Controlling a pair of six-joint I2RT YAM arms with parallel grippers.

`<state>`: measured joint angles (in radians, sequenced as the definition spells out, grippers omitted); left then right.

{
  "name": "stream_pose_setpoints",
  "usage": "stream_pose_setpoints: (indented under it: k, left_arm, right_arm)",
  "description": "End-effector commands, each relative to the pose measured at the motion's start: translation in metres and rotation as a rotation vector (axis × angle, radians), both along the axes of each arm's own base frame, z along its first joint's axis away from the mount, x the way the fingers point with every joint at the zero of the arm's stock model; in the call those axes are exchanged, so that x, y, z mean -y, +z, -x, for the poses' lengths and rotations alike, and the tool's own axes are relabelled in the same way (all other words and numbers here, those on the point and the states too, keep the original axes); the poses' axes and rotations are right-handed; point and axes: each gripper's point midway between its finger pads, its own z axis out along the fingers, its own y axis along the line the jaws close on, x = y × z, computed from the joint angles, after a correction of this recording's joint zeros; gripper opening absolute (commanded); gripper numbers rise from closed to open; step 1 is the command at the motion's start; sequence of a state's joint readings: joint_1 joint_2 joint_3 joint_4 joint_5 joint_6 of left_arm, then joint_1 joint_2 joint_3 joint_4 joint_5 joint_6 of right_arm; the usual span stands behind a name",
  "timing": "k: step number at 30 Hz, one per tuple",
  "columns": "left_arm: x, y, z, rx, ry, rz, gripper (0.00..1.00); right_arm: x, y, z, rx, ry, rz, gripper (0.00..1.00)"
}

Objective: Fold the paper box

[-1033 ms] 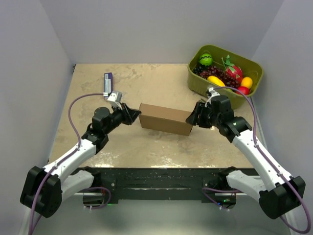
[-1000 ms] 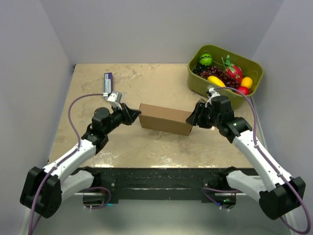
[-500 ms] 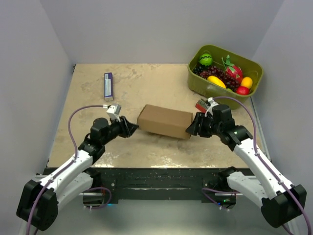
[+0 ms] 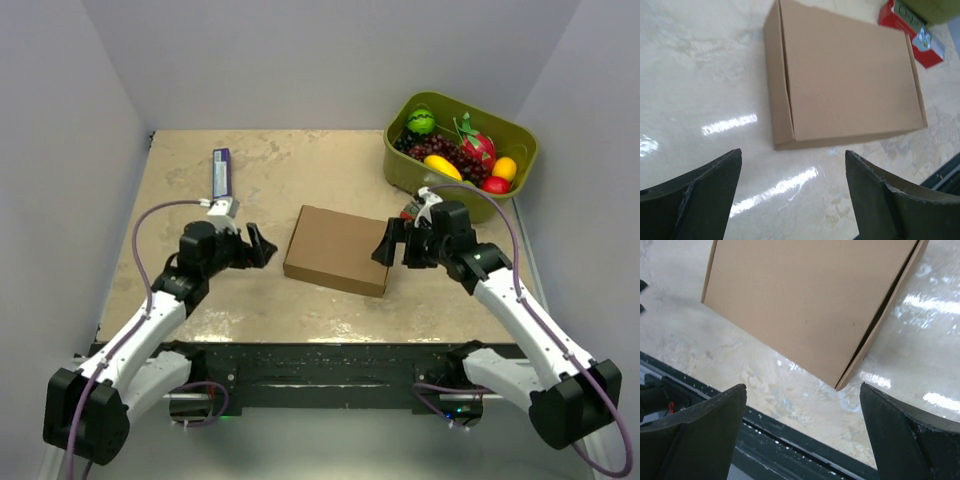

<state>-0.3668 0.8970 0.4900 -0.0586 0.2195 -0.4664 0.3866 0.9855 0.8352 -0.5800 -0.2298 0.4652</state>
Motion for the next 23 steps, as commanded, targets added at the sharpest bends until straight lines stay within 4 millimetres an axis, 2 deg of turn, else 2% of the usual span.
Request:
stream_pose_setpoints:
  k: [1,2,3,5,6,7,9,10,12,15,21,23]
  left_arm:
    - [-0.036,0.046,-0.041,0.126,0.091,-0.022,0.89]
    - [-0.051,0.055,-0.048,0.139,0.128,-0.028,0.89]
    - [-0.060,0.074,-0.056,0.186,0.138,-0.052,0.90]
    - [-0.079,0.088,-0.062,0.210,0.182,-0.088,0.92]
    - [-0.085,0.102,-0.065,0.256,0.189,-0.117,0.96]
    - [-0.088,0.107,-0.066,0.276,0.192,-0.133,0.97]
    - [-0.094,0.122,-0.066,0.332,0.207,-0.168,1.00]
    - [-0.096,0.125,-0.066,0.346,0.216,-0.174,0.99]
    - [-0.102,0.128,-0.067,0.349,0.250,-0.187,1.00]
    - [-0.105,0.129,-0.065,0.349,0.266,-0.195,1.00]
    - [-0.105,0.133,-0.060,0.376,0.265,-0.189,0.99]
    - [-0.106,0.142,-0.057,0.396,0.278,-0.177,1.00]
  right_arm:
    - [0.014,0.048,-0.059,0.236,-0.055,0.032,0.99]
    - [0.017,0.048,-0.067,0.233,-0.056,0.032,0.99]
    - [0.034,0.057,-0.079,0.255,-0.106,0.028,0.99]
    - [0.048,0.065,-0.092,0.282,-0.121,0.011,0.99]
    - [0.068,0.073,-0.100,0.307,-0.177,0.009,0.99]
    - [0.077,0.082,-0.104,0.343,-0.196,0.010,0.99]
    - [0.096,0.100,-0.106,0.408,-0.248,0.022,0.99]
    - [0.097,0.108,-0.106,0.440,-0.249,0.031,0.99]
    - [0.115,0.123,-0.104,0.494,-0.302,0.056,0.99]
    - [0.118,0.128,-0.102,0.525,-0.307,0.079,0.99]
    - [0.121,0.127,-0.099,0.538,-0.309,0.096,0.99]
    - [0.120,0.131,-0.098,0.544,-0.305,0.093,0.99]
